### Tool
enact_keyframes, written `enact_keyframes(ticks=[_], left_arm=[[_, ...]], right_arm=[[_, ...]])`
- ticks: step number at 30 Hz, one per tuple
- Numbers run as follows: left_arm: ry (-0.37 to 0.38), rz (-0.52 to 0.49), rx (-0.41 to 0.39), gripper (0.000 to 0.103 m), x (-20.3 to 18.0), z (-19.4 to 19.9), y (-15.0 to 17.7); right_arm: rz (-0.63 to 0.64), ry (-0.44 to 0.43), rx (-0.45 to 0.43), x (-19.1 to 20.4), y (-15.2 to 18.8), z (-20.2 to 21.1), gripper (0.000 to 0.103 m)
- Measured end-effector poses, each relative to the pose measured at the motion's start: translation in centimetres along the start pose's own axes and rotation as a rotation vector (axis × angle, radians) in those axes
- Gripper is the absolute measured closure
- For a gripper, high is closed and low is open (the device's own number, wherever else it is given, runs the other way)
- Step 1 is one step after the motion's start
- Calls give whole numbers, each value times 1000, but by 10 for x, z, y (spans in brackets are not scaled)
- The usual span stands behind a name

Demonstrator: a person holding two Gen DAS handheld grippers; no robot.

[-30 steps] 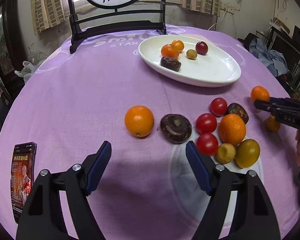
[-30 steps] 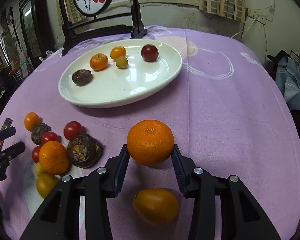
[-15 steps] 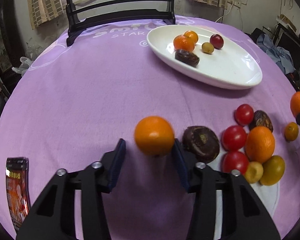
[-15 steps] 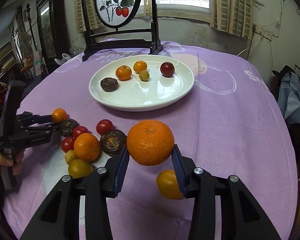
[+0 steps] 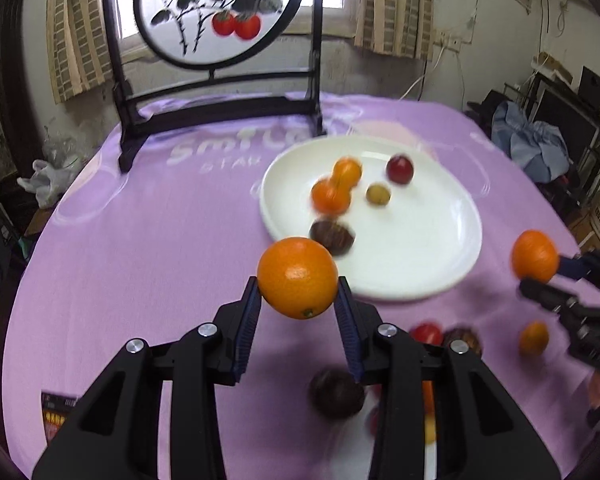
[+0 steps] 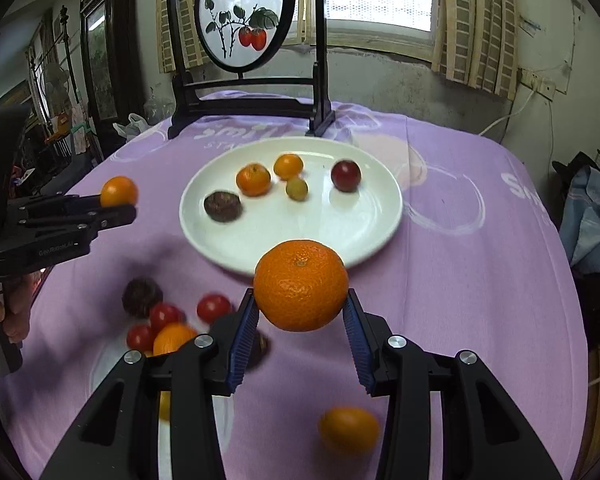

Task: Organize fruits
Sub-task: 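Carry an orange in the left tool while the right tool carries another orange to the plate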

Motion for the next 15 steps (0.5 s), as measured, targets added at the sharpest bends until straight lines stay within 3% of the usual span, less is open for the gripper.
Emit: enact_keyframes(ticks=[6,13,14,15], left_arm=[[40,5,26,66,-32,-51,-40],[35,-5,103,66,-53,-105,-44],[31,2,105,63,-53,-108,-43],[29,9,98,52,-53,-108,-44]], right_arm=[[8,15,52,2,-35,-54,59],[-12,17,136,-12,-47,-102,58],[-14,17,144,-14,-47,-105,55],[-13,22,140,-16,-48,-107,52]])
Point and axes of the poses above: each gripper's, at about its wrist camera, not at the fingertips, and z roughly against the way its jaws point, x to its left, y to its underside, the point moved 1 cm from there along -z, roughly the way its jaws point, and after that the axes turned 1 degree about -z, right-handed, at the moved point
